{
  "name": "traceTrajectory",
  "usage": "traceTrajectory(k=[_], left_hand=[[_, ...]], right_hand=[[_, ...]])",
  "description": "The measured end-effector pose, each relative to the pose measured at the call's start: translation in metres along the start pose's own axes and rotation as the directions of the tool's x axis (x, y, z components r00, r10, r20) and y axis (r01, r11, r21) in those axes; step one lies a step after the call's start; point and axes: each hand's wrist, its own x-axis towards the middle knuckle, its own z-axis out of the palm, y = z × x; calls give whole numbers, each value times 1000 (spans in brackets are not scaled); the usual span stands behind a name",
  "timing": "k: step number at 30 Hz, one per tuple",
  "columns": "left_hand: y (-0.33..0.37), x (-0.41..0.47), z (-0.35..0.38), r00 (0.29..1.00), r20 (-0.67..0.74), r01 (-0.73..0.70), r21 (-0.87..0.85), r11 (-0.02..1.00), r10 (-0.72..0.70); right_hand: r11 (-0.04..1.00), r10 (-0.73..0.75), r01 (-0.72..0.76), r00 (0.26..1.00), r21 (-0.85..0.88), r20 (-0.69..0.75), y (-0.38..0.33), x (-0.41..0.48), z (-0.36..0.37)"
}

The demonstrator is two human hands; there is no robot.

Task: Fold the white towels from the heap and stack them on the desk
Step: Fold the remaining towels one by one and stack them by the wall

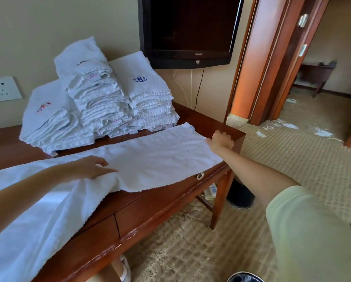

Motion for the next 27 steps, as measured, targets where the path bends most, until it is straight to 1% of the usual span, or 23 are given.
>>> traceTrajectory(k=[2, 3, 5, 6, 8, 9, 11, 13, 14, 15, 16, 18, 20, 21, 22, 24, 26, 27], left_hand=[[-9, -6, -2, 1000, 18, 16, -79, 997, -15], [-12, -11, -3, 999, 52, 25, -162, 986, -16], [-19, -22, -3, 992, 115, 88, -386, 918, -47], [-20, -29, -2, 991, 123, 107, -450, 887, -57], [-21, -42, -1, 994, 83, 97, -487, 868, -65], [-23, -49, -1, 997, 38, 77, -495, 866, -68], [-34, -63, -2, 999, -26, 28, -504, 863, -48], [-55, -79, -6, 996, -88, -50, -490, 871, 8], [-68, -88, -8, 990, -132, -100, -459, 883, 43], [-81, -99, -11, 981, -178, -141, -417, 898, 71], [-92, -112, -12, 969, -227, -172, -357, 918, 93], [-112, -135, -10, 939, -314, -222, -230, 948, 144], [-129, -157, -4, 916, -343, -273, -158, 949, 207], [-138, -169, 0, 909, -342, -299, -141, 944, 237], [-146, -181, 4, 905, -330, -321, -115, 940, 269], [-161, -204, 11, 885, -300, -371, 6, 928, 356], [-172, -219, 19, 870, -259, -407, 104, 907, 420], [-176, -224, 23, 871, -244, -407, 123, 905, 425]], right_hand=[[996, -90, 90, 996, -22, -21, -12, -9, -5], [987, -163, 163, 987, 12, -4, -23, -16, -7], [933, -333, 315, 939, 175, 85, -52, -39, -10], [879, -424, 372, 896, 297, 130, -70, -56, -10], [728, -604, 437, 774, 529, 191, -105, -100, -10], [648, -683, 455, 702, 610, 202, -122, -124, -9], [524, -796, 471, 568, 710, 210, -153, -169, -11], [467, -857, 474, 449, 746, 252, -175, -200, -11], [472, -867, 480, 406, 740, 290, -183, -210, -12], [490, -866, 508, 379, 709, 327, -190, -216, -14], [510, -859, 549, 365, 662, 358, -195, -221, -16], [534, -845, 591, 371, 605, 385, -203, -229, -22], [544, -839, 601, 404, 586, 365, -204, -238, -25], [549, -835, 620, 432, 560, 341, -203, -243, -23], [551, -833, 648, 460, 525, 307, -202, -247, -19], [539, -838, 707, 503, 458, 210, -199, -257, -7], [492, -852, 762, 521, 420, 52, -197, -268, 3], [463, -854, 782, 520, 418, -26, -196, -272, 5]])
